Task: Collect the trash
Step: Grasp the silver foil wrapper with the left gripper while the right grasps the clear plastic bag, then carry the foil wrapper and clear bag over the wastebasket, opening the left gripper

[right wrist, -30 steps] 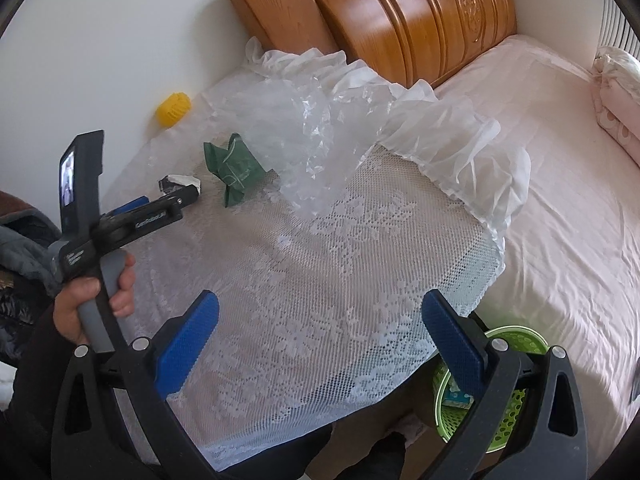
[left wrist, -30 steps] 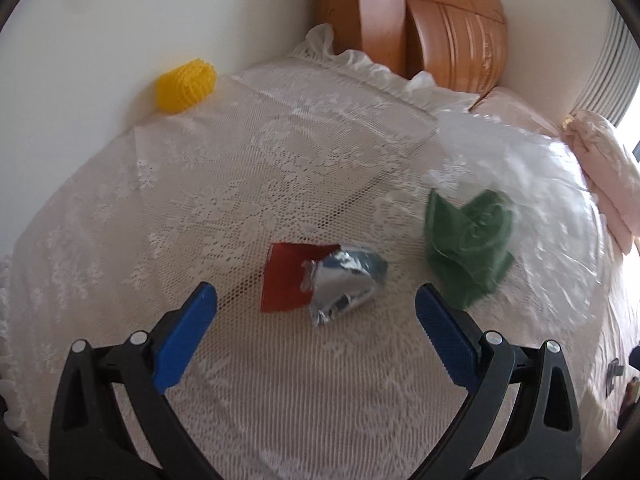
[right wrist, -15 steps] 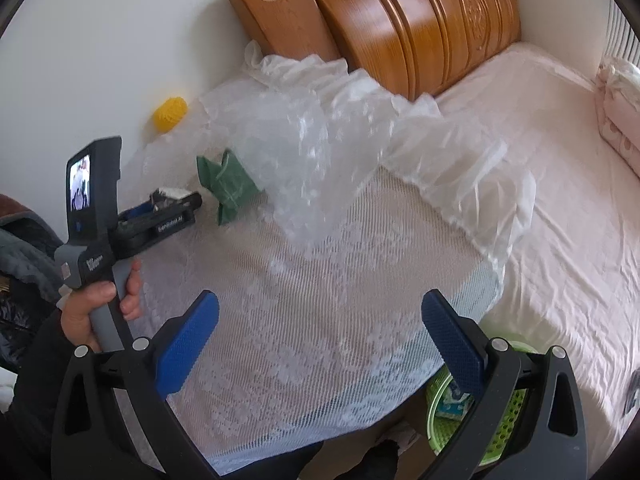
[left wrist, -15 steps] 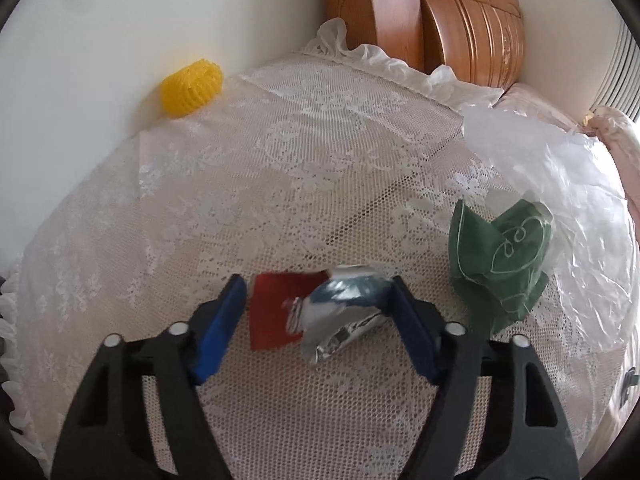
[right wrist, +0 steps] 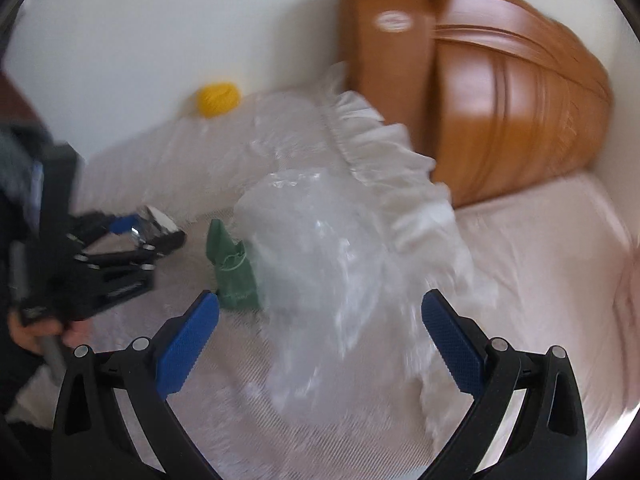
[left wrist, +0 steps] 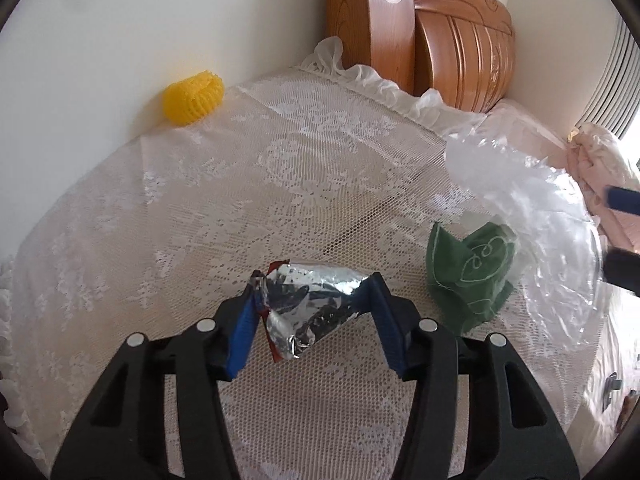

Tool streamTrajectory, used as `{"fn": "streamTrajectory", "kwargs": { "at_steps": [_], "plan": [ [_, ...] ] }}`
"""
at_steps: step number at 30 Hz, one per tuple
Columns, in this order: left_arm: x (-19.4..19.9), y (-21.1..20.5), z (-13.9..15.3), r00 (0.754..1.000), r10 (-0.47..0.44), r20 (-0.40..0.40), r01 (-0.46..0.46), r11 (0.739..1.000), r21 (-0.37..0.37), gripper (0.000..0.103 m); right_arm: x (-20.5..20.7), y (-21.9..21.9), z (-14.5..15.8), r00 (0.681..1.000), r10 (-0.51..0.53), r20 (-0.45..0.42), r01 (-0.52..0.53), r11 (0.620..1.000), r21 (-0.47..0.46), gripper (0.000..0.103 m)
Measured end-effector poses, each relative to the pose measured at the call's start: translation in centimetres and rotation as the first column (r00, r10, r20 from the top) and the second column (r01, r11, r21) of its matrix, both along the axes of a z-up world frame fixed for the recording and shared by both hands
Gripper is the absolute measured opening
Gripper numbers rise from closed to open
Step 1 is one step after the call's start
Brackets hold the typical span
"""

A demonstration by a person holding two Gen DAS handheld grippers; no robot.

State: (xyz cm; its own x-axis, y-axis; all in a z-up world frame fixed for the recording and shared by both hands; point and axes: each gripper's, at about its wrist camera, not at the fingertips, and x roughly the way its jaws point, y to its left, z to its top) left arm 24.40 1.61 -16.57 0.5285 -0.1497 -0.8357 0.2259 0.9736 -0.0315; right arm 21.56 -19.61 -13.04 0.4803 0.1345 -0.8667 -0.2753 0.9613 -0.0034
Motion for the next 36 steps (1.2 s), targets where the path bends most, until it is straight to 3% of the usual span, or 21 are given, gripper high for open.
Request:
{"fn": "streamTrajectory", "kwargs": {
  "at_steps": [3, 9, 15, 24, 32, 36],
  "plan": [
    [-0.5, 0.5, 0.7, 1.0, 0.0, 0.006, 0.0, 1.0, -0.017, 0.05, 1.5, 0.0, -1.8, 0.999, 0.016, -0.031, -0.017, 0.999, -0.032, 0.099],
    [-1.7, 1.6, 1.9, 1.0, 0.006, 0.009, -0.005, 0.999, -0.036, 0.05, 2.0, -2.1, -3.5, 0.993, -0.043, -0.113, 0.053, 0.995, 0.086, 0.039],
    [-3.2, 2.1, 2.9, 1.0, 0.004, 0.02, -0.003, 0.999, -0.053, 0.05, 1.0, -4.9, -2.0, 0.985, -0.133, -0.106, 0.157, 0.952, 0.264, 0.021],
    [-6.2, 2.1, 4.7, 0.999, -0.024, 0.036, 0.027, 0.997, -0.072, 0.05, -2.6, -6.9, 1.7, 0.974, -0.225, -0.024, 0.218, 0.907, 0.36, 0.02],
    [-10.8, -0.4, 7.4, 0.989, -0.131, 0.069, 0.137, 0.987, -0.09, 0.05, -13.1, -7.9, 4.9, 0.941, -0.335, 0.042, 0.286, 0.857, 0.428, 0.02],
    [-14.1, -3.6, 8.2, 0.968, -0.239, 0.075, 0.246, 0.964, -0.101, 0.05, -19.1, -8.7, 5.3, 0.911, -0.41, 0.042, 0.352, 0.827, 0.438, 0.02]
  ]
}}
